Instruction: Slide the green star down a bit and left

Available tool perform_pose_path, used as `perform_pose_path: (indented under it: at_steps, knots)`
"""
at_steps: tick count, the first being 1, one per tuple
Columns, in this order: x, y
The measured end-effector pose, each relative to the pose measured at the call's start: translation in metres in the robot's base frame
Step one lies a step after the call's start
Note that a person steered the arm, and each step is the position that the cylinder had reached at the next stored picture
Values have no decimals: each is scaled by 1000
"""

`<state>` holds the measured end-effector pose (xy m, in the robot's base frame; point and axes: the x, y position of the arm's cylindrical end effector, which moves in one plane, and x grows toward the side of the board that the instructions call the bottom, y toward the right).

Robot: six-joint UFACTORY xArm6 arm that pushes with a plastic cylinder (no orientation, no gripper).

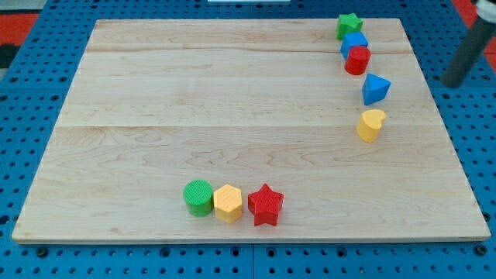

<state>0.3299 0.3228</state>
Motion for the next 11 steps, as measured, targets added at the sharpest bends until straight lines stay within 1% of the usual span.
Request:
perform_pose_path:
  at_steps: [1,2,4,5,7,8,9,11]
  knots:
    - [-72,0]
    - [-113,-17]
    - [-135,-122]
    - [-122,-147]
    - [-121,-114]
    - [-115,-127]
    - [-96,-156]
    - [-92,-256]
